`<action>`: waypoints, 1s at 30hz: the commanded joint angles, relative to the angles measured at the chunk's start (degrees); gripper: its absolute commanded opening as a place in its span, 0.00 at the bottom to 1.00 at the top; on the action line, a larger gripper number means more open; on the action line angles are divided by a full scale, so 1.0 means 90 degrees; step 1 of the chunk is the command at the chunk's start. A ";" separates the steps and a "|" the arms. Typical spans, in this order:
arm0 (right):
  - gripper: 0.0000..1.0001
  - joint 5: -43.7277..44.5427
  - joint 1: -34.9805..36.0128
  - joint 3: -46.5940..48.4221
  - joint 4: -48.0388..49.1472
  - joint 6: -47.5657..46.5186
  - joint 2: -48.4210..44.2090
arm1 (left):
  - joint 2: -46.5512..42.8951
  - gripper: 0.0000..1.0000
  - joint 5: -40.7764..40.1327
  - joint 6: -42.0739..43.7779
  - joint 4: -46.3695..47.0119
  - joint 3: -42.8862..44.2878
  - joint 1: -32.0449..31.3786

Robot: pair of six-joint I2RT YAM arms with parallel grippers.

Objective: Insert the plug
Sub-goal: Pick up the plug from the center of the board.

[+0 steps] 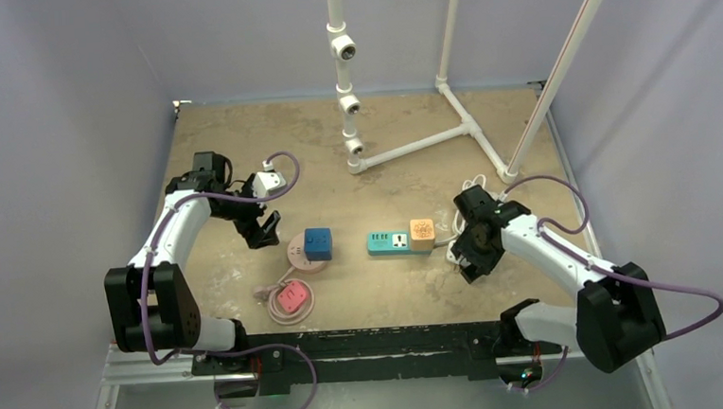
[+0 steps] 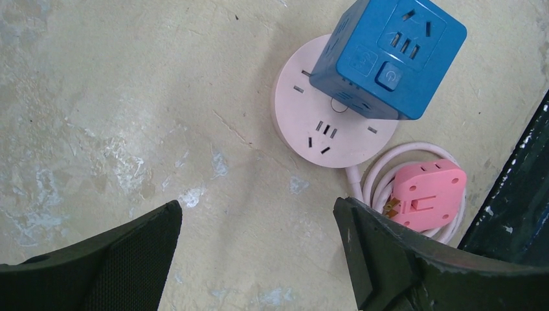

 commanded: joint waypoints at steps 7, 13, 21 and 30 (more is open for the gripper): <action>0.43 -0.0401 -0.0033 -0.0424 0.0290 0.0508 -0.0132 | 0.0002 0.90 0.0027 0.0143 -0.0006 0.0173 -0.0003; 0.44 -0.0183 -0.0003 -0.0202 -0.0021 0.0377 -0.0209 | 0.0026 0.90 0.0001 0.0132 0.0000 0.0213 -0.0003; 0.56 0.0417 -0.0068 0.0546 -0.0826 0.0616 -0.0395 | 0.0094 0.90 -0.0008 0.0155 -0.0037 0.0284 -0.0003; 0.42 0.0613 -0.0091 0.0623 -0.1417 0.0577 0.0136 | 0.0071 0.90 -0.0125 0.0227 -0.0064 0.0277 -0.0003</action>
